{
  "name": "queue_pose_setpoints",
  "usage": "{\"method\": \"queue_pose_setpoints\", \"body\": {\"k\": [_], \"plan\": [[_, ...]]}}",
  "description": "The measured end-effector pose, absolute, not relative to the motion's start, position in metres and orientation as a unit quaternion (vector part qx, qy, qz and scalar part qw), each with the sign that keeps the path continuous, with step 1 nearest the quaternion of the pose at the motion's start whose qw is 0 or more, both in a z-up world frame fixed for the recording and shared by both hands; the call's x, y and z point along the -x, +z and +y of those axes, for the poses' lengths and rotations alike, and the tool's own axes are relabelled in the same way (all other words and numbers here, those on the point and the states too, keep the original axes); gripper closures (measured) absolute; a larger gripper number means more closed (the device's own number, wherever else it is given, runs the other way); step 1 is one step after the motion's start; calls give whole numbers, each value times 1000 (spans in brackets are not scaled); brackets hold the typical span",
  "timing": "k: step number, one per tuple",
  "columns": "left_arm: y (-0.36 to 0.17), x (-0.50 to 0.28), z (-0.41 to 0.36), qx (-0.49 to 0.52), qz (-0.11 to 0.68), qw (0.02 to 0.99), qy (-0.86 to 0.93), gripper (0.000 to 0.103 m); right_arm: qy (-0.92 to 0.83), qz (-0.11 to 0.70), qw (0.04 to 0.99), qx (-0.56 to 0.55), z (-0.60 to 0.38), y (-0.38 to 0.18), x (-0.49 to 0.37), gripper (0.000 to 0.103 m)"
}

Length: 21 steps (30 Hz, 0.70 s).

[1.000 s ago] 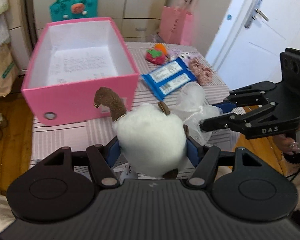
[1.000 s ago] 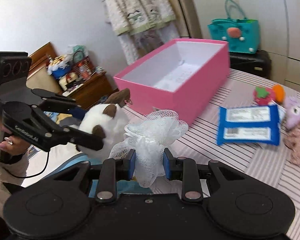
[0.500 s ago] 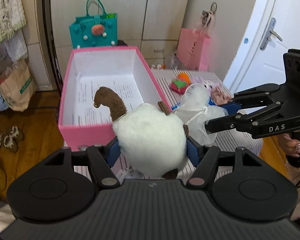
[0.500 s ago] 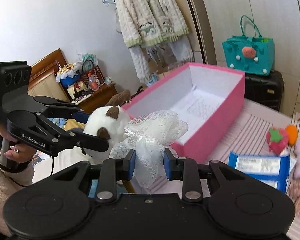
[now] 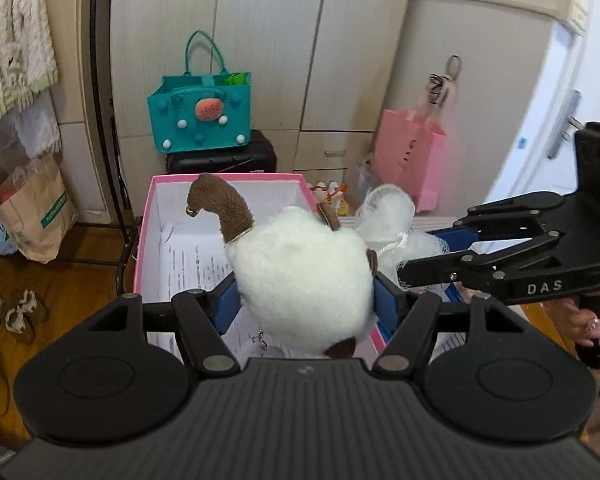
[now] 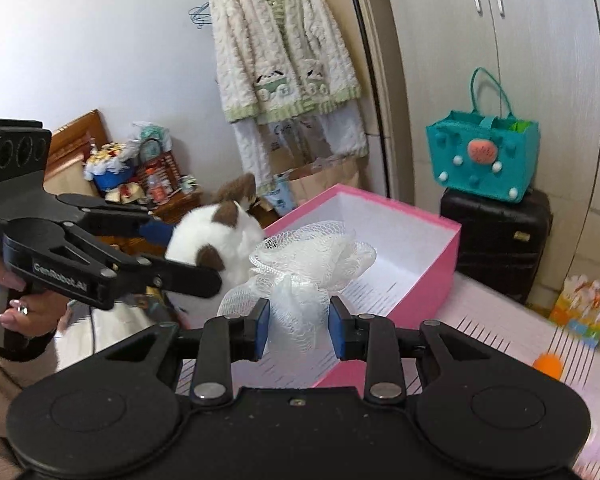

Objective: Organize soft objects
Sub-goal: 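Carry the cat and puff into the pink box and open both grippers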

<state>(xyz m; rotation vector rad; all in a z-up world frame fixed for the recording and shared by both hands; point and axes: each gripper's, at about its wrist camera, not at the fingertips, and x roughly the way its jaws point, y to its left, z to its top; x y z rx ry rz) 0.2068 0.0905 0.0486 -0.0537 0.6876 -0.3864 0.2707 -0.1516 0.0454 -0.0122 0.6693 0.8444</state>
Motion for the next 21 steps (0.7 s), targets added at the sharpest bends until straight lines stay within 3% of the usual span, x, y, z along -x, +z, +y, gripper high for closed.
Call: {"method": "queue_pose_setpoints", "body": {"k": [8,21], "plan": [[2,-290,86,33,375,915,-146,36,368,294,880,54,-122,13,-341,66],[-47,-387,94,36,424,901,-86,36,331,342,858,193,-67,-31,-406,67]]}}
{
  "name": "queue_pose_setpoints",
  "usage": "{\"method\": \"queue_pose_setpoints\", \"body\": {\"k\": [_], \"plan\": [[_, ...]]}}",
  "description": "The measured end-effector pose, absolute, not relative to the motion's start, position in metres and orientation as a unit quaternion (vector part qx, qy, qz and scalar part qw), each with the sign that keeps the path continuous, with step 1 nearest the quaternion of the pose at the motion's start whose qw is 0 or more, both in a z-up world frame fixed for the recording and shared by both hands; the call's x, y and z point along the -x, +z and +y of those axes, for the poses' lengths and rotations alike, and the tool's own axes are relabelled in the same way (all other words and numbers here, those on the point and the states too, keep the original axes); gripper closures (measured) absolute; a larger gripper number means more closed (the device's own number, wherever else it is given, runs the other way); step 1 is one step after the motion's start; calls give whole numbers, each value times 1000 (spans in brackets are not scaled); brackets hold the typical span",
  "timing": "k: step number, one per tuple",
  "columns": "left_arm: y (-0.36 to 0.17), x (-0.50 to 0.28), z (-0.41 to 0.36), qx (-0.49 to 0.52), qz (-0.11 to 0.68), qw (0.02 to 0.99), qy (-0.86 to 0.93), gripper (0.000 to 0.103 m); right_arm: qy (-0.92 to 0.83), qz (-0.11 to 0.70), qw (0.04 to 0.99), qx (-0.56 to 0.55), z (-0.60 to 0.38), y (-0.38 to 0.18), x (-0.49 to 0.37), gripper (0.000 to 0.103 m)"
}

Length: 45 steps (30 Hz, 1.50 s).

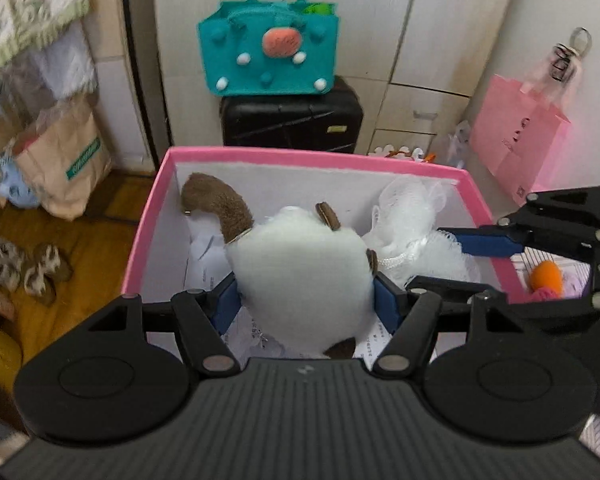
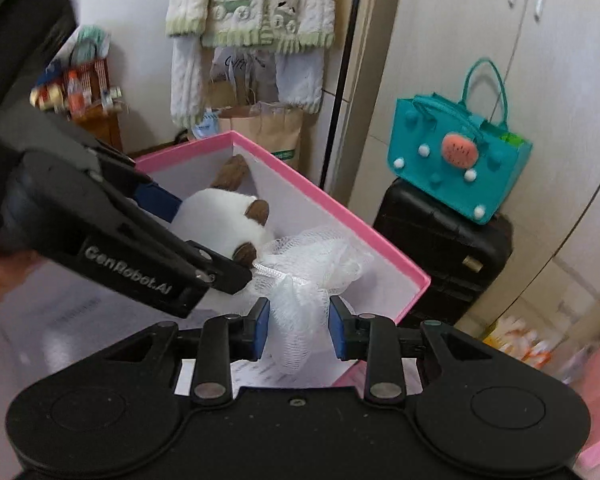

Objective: Organize soft objects
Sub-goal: 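Carry the cat and puff into the pink box and open both grippers, then grasp the blue wet-wipes pack with the left gripper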

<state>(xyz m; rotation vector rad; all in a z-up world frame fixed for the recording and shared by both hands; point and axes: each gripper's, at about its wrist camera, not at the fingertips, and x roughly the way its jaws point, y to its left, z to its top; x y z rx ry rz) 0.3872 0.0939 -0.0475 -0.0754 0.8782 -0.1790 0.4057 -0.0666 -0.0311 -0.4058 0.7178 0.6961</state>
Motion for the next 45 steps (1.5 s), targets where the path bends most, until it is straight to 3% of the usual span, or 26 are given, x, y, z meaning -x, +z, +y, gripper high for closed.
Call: {"method": "queue_pose_setpoints", "body": {"k": [2,7,10,18,23,28,38,45], "plan": [[-50,-388,91,29,429,899,-82,35,333,340,851,223,-60,-33,-404,63],[-39,-381,90,31,431,898,-82,28,321,317,859,242,-63,-25,-392,35],[-17,-363,92,11,391,917,-85,15,323,303,870,215,-77,-4,-382,34],[49,-289,92,-57,334,936,-100,14,283,287,906,131,-138,58,-322,32],[76,-244,82,-73,334,931,-130,12,289,322,899,66,-181,74,-293,32],[89,-207,62,-41,339,925,-168,12,262,316,908,81,-207,72,-257,32],[73,-163,-10,-57,336,904,-257,12,262,315,910,66,-259,60,-190,31],[20,-153,-35,27,343,901,-263,13,235,333,912,44,-286,34,-171,31]]}}
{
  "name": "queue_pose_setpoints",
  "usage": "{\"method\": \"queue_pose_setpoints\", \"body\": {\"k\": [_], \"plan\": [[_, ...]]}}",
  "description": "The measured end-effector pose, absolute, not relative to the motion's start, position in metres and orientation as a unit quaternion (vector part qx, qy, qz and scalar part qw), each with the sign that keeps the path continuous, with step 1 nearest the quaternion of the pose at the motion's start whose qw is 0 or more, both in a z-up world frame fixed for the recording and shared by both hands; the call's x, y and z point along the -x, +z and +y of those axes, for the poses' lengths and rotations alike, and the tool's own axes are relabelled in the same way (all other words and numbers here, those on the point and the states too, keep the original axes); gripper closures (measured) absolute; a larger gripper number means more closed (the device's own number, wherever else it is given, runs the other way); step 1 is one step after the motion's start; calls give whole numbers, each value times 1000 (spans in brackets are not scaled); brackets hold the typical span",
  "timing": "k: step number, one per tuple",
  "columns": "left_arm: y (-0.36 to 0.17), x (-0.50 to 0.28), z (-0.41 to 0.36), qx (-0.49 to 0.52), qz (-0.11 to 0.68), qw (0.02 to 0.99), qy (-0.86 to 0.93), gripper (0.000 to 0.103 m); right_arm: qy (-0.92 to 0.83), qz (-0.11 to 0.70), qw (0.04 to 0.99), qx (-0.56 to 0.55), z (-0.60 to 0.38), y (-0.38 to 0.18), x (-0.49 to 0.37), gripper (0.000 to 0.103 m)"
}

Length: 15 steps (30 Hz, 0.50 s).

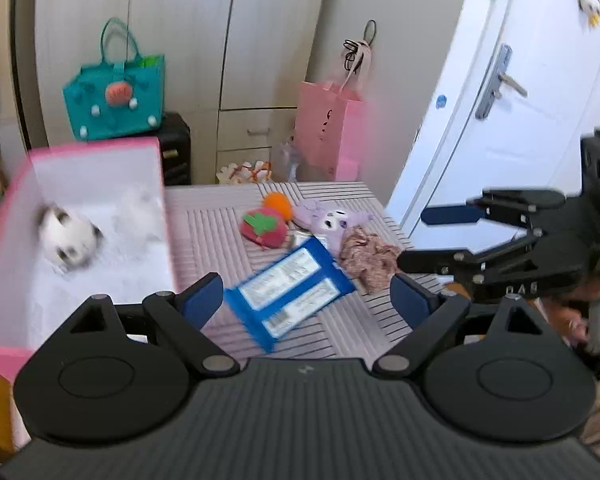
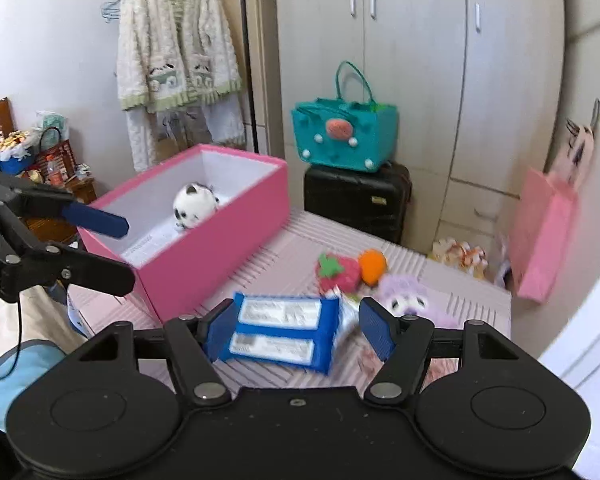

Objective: Organize soft objects
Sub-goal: 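Grasp the blue wet-wipes pack with the left gripper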

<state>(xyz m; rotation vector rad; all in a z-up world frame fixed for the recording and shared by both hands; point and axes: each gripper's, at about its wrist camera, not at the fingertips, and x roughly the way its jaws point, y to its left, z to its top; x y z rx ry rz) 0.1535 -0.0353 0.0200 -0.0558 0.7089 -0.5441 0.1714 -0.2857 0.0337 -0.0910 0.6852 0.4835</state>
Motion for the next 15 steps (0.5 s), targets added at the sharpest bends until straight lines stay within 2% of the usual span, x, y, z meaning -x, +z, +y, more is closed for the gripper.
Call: {"method": "queue_pose_setpoints", "body": {"k": [7,15], "plan": [[-26,-138,-62,2,349,902,-256,13,223,352,909,36,-301,-3,-177,29],[-57,-133,-62,47,313,926,-207,13,206,332,920,-30,-320,-21,-180,29]]}}
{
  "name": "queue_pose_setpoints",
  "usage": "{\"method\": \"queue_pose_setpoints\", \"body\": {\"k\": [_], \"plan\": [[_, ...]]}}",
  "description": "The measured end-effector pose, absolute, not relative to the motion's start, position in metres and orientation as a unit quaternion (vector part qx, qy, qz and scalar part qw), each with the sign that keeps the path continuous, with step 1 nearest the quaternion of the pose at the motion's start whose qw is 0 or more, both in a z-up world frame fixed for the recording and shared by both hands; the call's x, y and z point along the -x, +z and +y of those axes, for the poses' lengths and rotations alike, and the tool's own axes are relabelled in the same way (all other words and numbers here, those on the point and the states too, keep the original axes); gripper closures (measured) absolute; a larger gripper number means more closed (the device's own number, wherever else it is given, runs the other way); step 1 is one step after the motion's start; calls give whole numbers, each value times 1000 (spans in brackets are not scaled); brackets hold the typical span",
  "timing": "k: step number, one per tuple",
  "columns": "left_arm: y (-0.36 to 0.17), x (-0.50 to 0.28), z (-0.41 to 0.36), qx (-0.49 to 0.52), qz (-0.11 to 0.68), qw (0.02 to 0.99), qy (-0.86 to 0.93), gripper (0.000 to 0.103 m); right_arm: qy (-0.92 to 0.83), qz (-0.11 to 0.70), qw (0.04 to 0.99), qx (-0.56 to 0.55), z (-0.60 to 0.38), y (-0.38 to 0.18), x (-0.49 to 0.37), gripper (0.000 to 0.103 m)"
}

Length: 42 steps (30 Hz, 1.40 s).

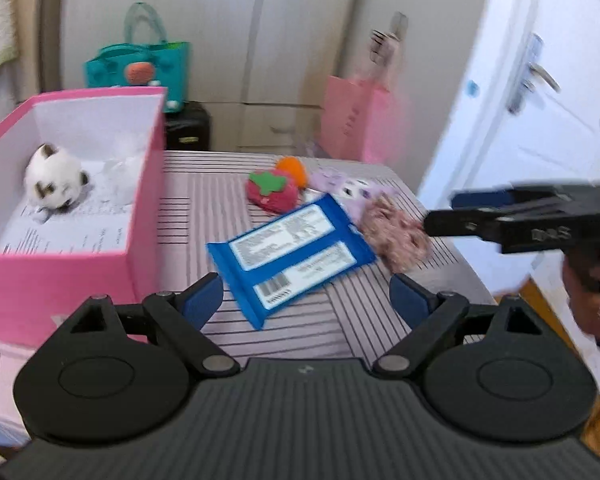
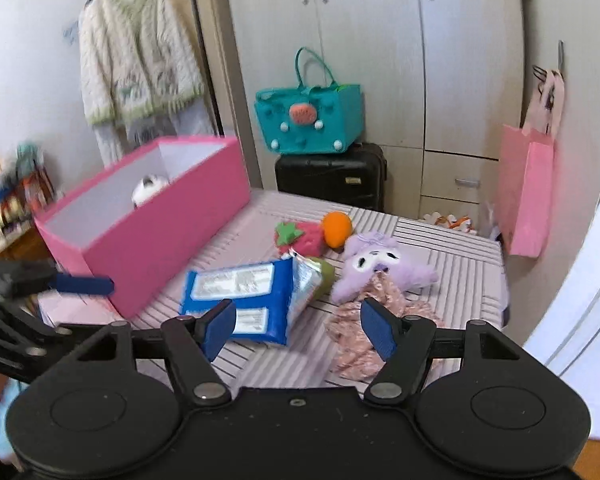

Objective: Organize soft objects
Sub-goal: 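Grasp the blue wet-wipes pack with the left gripper, then lift the blue pack and lower it into the pink box with the left gripper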

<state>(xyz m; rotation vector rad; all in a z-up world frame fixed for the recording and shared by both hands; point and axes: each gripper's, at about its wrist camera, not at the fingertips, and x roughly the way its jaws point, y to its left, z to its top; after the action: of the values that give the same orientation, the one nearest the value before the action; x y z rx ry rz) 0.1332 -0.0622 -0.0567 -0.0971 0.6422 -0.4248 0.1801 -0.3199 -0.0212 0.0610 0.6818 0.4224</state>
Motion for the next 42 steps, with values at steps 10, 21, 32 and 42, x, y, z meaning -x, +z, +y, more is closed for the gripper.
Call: {"method": "queue_pose_setpoints", "body": {"k": [10,21,32,42], "plan": [[-91,-140,-69,99,274,939,-184,24,220,297,929,4,-296,-33,-180,30],[-124,-165,-89,121,296,945,-63,44,233,305,923,4,-289,-63,-209,71],[-133,-173,-79,187,302,932,-71,42,249,338,905,-65,-298,-94,-228,63],[-131,-171,-82,180,313,925,-115,52,264,333,900,-96,-301,-104,-214,84]]}}
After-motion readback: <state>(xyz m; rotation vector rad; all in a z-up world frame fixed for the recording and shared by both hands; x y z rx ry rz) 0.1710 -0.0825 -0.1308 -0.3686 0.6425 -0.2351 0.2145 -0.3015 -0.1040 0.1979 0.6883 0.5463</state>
